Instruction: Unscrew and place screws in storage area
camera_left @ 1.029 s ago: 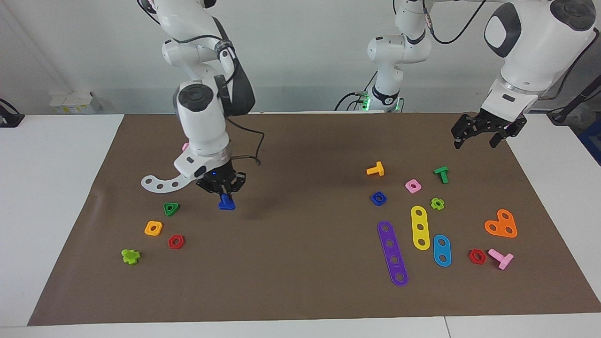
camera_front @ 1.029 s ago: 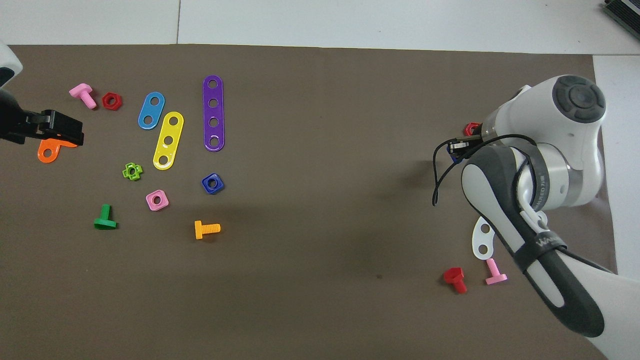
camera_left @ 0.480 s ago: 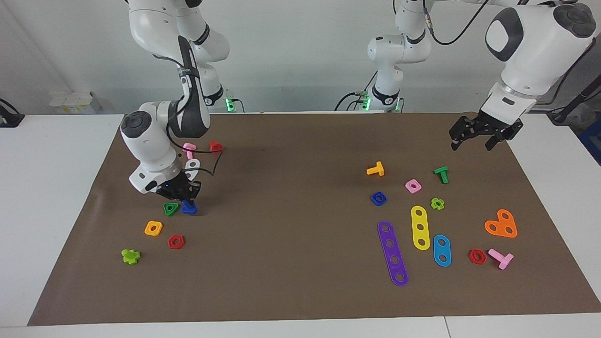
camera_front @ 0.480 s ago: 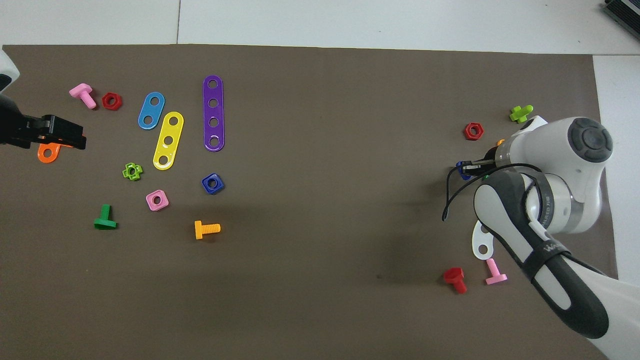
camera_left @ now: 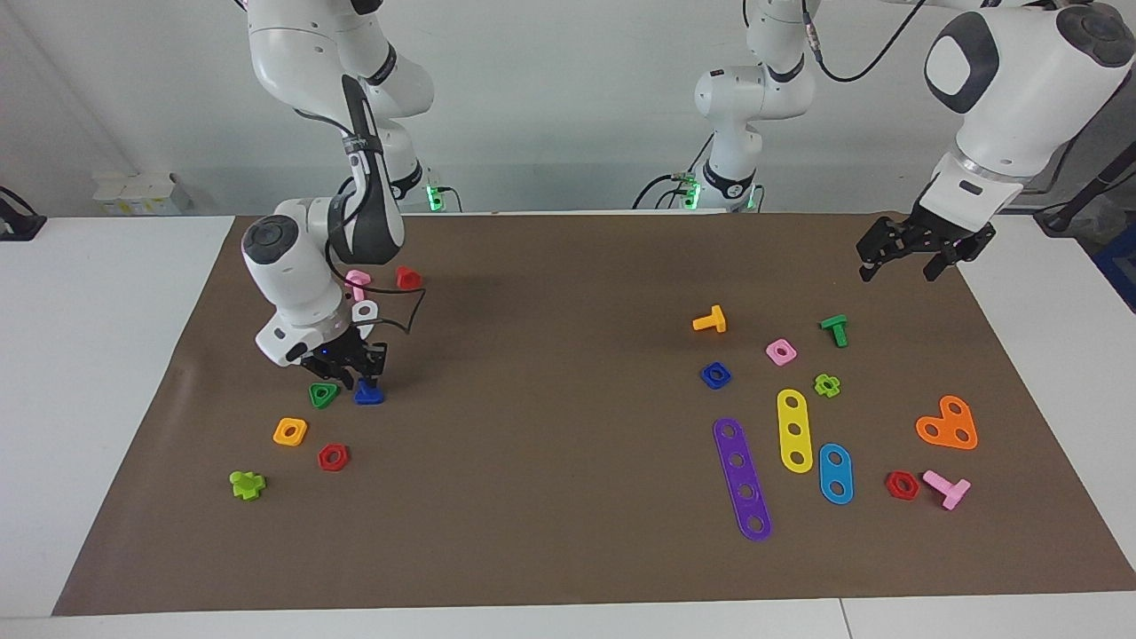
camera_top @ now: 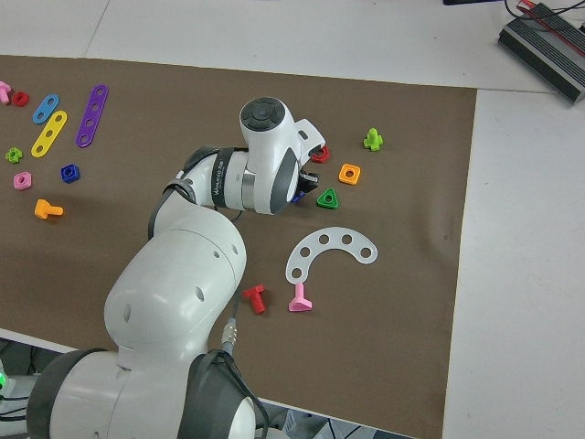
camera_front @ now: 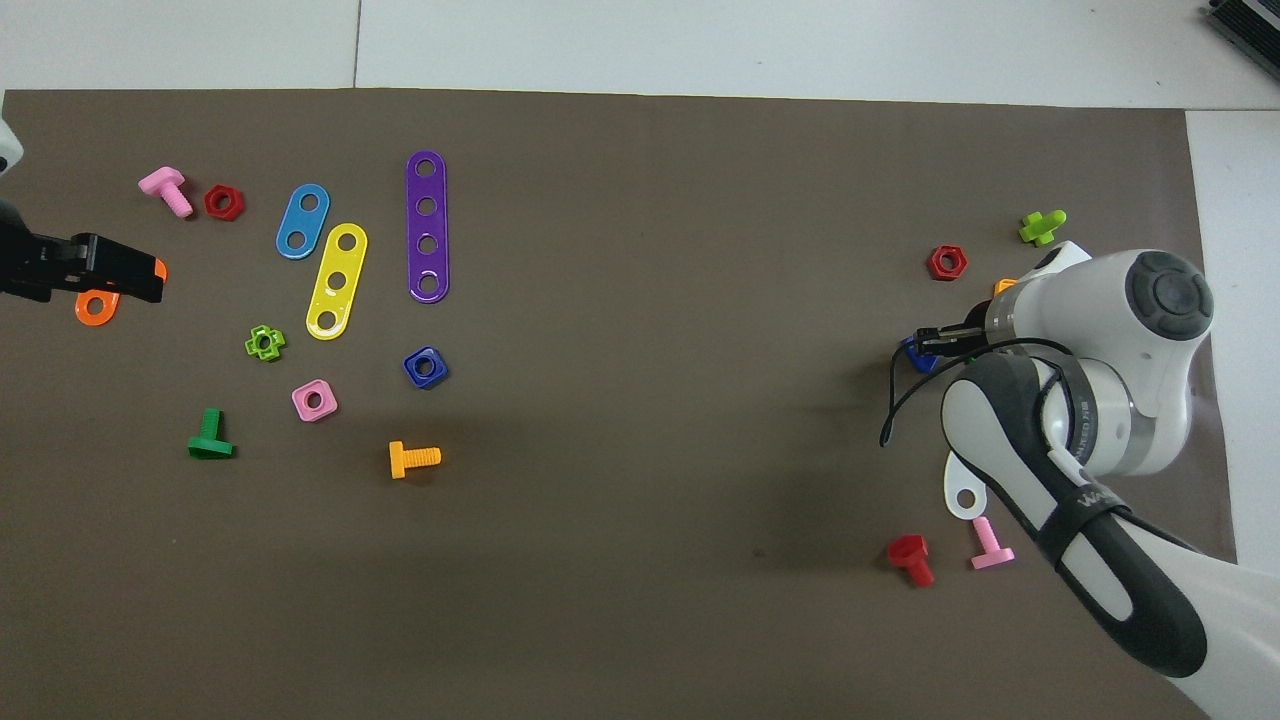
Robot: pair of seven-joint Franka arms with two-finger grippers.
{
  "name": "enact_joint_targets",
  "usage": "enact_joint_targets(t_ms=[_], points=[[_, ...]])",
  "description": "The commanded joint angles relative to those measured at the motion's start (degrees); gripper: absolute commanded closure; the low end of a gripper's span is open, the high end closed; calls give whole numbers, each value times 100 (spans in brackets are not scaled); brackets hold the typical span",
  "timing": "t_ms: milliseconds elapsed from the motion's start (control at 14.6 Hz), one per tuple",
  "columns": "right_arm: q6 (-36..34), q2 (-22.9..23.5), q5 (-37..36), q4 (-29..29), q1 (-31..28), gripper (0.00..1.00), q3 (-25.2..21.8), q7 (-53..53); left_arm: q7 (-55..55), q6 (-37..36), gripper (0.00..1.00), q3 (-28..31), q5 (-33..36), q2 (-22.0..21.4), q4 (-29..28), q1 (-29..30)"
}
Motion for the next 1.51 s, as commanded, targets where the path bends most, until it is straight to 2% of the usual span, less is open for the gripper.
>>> enact_joint_targets(t_ms=[0, 137, 412, 618, 824, 892, 1441], points=[[-222, -297, 88, 321, 23, 0, 20, 208, 94, 44, 0, -4, -80, -169, -186, 155], [-748, -517, 17, 681, -38, 0, -23, 289, 86, -52, 0, -4, -71, -160, -168, 173], [-2092, -966, -571, 1497, -232, 0, -67, 298, 86, -202, 0, -13, -80, -169, -151, 138], [-3138, -1133, -703, 2148, -381, 0, -76, 533, 103, -202, 0, -30, -124, -169, -142, 164], [-4474, -1160, -941, 3061, -382, 0, -59, 701, 103, -193, 0, -22, -124, -169, -151, 164], [-4695, -1203, -941, 3169, -382, 0, -59, 737, 95, -193, 0, -22, -124, -169, -151, 164], [-4750, -1379, -872, 3029, -390, 0, -41, 746, 94, -211, 0, -13, -115, -204, -221, 102]])
